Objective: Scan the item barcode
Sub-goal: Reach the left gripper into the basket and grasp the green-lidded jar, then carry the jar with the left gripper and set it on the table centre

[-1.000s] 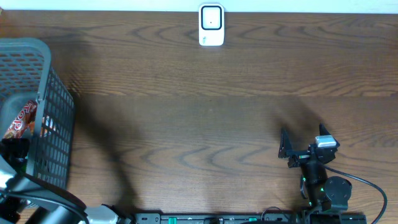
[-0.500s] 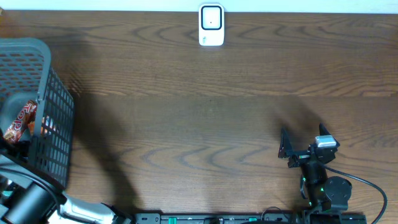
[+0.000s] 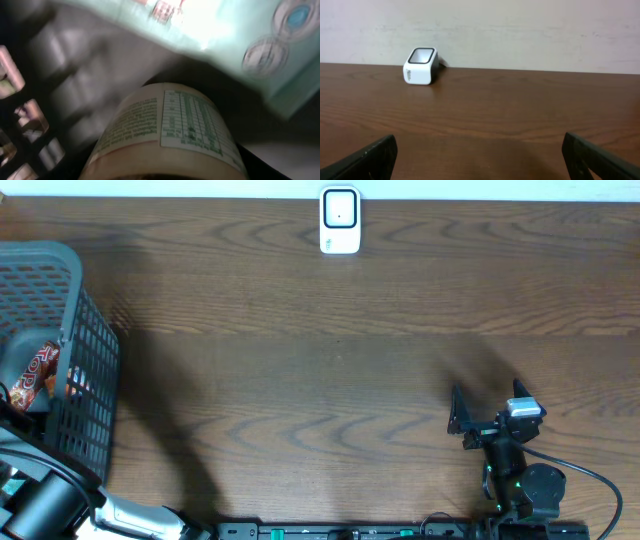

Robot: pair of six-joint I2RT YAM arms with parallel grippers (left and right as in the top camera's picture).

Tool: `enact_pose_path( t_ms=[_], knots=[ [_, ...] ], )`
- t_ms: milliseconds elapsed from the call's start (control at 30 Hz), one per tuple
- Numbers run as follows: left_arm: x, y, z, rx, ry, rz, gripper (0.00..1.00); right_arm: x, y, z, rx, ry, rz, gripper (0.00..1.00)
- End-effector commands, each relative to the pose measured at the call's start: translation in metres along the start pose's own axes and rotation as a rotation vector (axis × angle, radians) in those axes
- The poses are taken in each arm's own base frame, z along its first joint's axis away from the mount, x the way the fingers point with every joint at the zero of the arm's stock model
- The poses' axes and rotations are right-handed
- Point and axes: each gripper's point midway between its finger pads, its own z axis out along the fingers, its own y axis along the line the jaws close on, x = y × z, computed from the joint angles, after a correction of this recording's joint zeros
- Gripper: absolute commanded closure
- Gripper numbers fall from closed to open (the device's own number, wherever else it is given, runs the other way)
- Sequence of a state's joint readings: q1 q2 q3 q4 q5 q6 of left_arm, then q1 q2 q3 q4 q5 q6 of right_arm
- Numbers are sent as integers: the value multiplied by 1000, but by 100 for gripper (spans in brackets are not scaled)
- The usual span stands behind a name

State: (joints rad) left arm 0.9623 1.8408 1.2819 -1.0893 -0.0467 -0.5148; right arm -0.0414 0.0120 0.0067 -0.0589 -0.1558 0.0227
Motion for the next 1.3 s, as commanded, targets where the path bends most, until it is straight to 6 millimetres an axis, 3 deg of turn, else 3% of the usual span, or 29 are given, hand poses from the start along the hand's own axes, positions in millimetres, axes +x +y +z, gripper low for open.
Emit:
enact_pose_path(
  t_ms=[0,100,233,300,400,467,533,633,700,833,1000,1267],
  knots=[
    [-13,-6,-53,97,-96,-2,35,0,0,0,1,-1,14,1],
    [-12,-11,-103,204,-154,-4,35,0,0,0,1,-1,14,1],
    [-1,-18,-196,433,-296,10,35,0,0,0,1,-1,14,1],
    [14,-22,-244,587,-367,41,34,0,0,0,1,-1,14,1],
    [64,-36,-321,899,-442,181,34,0,0,0,1,-1,14,1],
    [105,-43,-356,1049,-472,310,34,0,0,0,1,-1,14,1],
    [155,-49,-378,1152,-464,436,34,0,0,0,1,-1,13,1],
    [223,-59,-394,1239,-432,661,34,0,0,0,1,-1,13,1],
    [269,-68,-392,1249,-383,796,34,0,0,0,1,-1,14,1],
    [316,-89,-360,1118,-380,890,34,0,0,0,1,-1,14,1],
    [371,-126,-290,884,-380,887,33,0,0,0,1,-1,14,1],
    [439,-174,-166,563,-358,779,33,0,0,0,1,-1,13,1]
  ],
)
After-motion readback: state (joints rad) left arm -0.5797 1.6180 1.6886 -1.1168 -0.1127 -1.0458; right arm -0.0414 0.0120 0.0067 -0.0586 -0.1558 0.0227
